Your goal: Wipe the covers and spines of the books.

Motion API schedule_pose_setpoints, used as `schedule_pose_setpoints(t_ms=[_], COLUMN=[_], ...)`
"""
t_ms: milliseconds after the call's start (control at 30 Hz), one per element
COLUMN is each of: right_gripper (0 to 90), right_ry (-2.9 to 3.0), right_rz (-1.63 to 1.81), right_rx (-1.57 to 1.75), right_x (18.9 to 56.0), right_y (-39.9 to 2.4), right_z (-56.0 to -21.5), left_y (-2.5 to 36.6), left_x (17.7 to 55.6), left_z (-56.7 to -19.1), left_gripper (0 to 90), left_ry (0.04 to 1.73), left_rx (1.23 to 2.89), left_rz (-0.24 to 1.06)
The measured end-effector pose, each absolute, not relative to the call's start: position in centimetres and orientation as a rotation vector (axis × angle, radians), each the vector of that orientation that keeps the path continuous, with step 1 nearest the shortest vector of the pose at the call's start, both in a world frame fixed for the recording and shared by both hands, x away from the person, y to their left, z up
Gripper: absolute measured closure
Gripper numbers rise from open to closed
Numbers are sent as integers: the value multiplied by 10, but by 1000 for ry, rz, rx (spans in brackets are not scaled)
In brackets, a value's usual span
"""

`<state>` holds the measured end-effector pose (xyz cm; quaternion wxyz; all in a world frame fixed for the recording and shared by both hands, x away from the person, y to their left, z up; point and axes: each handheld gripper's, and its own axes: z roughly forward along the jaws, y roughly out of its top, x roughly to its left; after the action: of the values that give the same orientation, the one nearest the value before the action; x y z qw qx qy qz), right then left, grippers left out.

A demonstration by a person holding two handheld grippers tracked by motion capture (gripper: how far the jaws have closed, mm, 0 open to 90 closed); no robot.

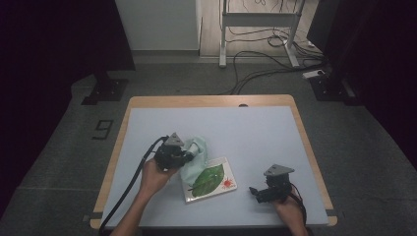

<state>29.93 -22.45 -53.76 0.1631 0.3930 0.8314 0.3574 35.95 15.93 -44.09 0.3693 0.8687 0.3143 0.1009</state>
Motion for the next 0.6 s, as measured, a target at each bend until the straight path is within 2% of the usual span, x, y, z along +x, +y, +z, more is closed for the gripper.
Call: schedule_pose_setpoints(t_ms=[600], right_gripper=[0], right_ry=[2372], right_rz=[1019], right_rx=[1121], right_x=[299], right_y=[-225], right_z=[-538], left_y=[237], left_x=[364], left_z=[-446], left_gripper=[784], left_ry=[1012], left_rx=[2170], left_rz=[380])
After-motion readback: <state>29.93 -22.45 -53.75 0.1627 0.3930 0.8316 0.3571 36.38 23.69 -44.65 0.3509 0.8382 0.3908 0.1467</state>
